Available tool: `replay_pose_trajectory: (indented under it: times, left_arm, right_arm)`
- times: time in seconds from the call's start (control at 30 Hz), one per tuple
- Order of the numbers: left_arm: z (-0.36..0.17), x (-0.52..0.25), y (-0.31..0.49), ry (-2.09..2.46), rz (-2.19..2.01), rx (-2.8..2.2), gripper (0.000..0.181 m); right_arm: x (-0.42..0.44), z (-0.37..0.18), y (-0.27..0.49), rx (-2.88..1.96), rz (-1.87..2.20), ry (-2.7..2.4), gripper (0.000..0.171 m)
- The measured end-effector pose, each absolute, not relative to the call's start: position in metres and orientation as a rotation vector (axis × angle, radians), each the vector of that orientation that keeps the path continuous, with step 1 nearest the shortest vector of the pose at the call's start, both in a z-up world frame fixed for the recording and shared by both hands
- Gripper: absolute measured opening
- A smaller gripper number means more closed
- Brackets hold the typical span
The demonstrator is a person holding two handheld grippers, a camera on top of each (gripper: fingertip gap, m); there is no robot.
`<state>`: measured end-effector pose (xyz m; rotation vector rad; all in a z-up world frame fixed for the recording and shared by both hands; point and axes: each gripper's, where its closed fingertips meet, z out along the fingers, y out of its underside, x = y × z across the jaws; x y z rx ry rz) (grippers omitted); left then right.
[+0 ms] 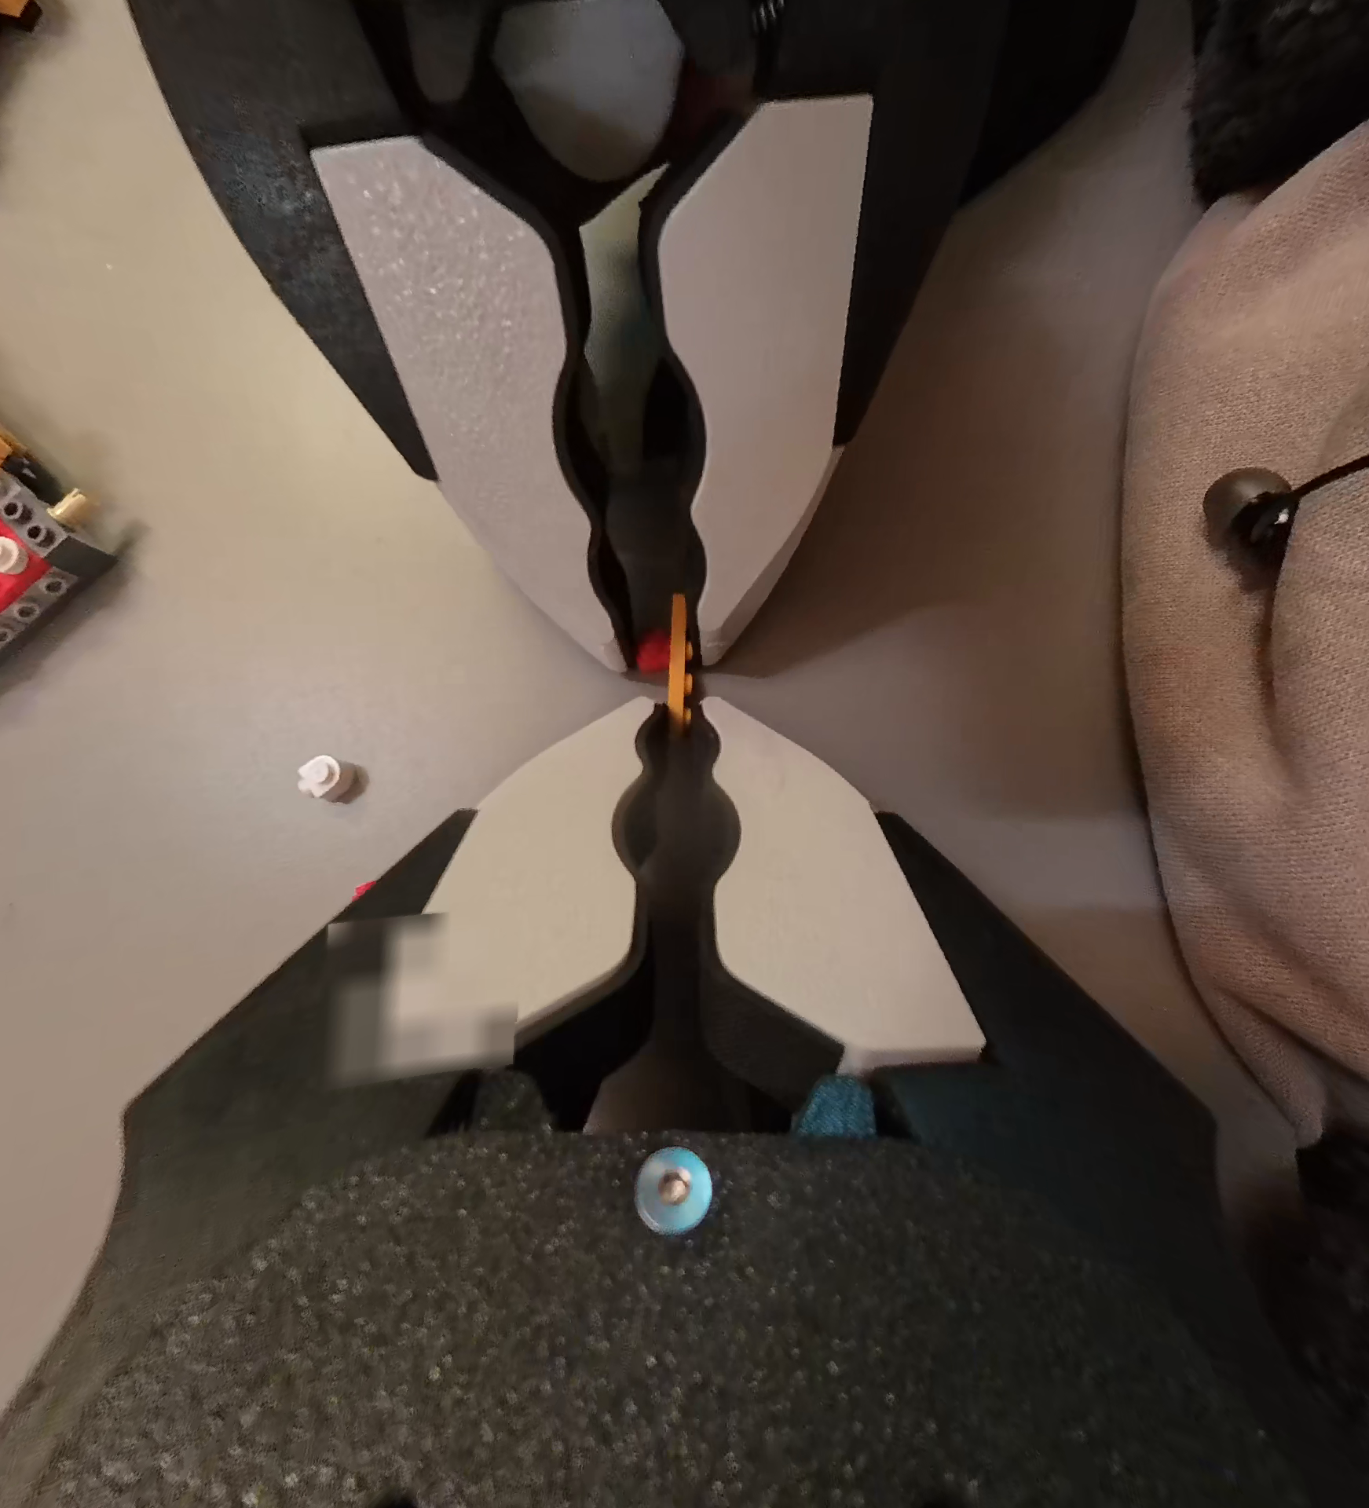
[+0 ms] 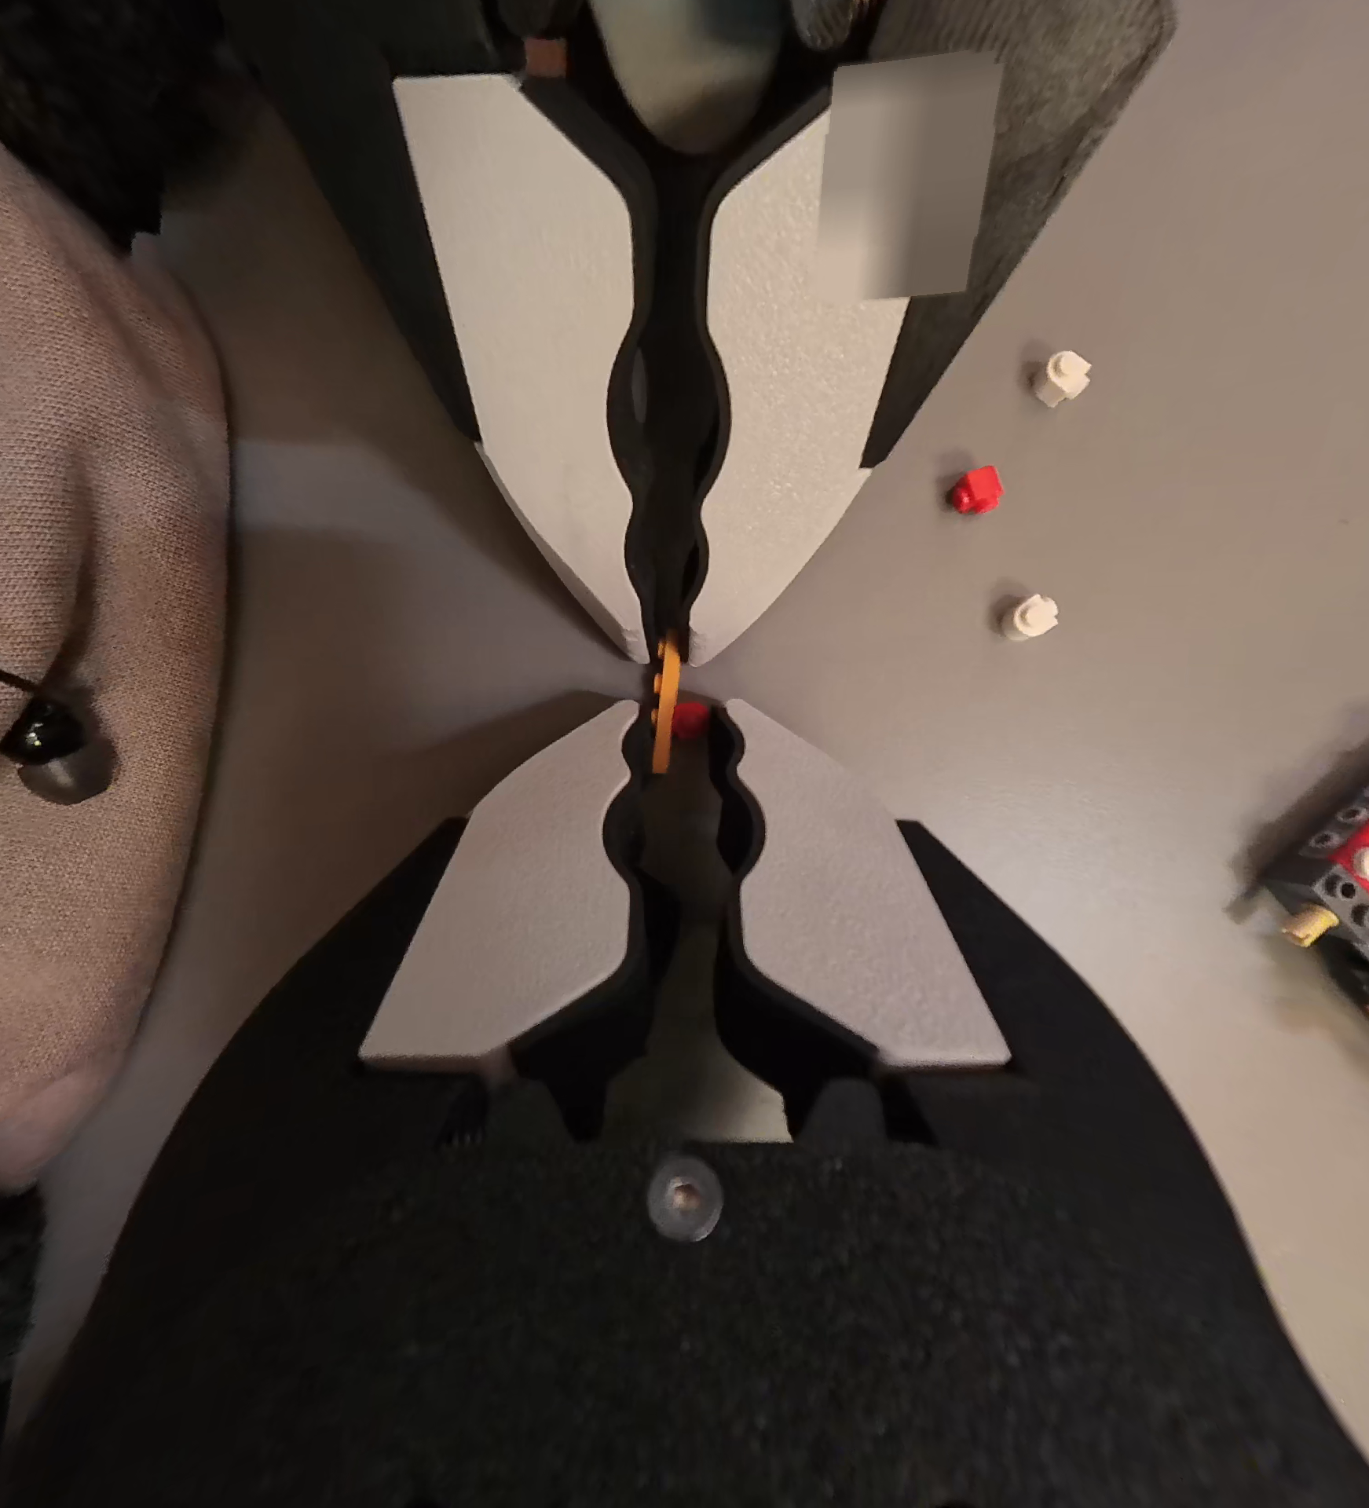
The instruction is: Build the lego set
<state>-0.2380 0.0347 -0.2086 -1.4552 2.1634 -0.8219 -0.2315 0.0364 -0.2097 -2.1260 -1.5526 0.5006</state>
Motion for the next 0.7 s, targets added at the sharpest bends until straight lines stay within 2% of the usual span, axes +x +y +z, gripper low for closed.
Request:
replay_pose_trajectory:
  times: [0.7]
  left_arm:
    - [-0.2103, -0.2322, 0.0414, 2.023, -0.736, -1.569, 0.007]
  right_arm:
    - [-0.2246, -0.2106, 0.0365, -2.327, 0.426, -1.204, 0.014]
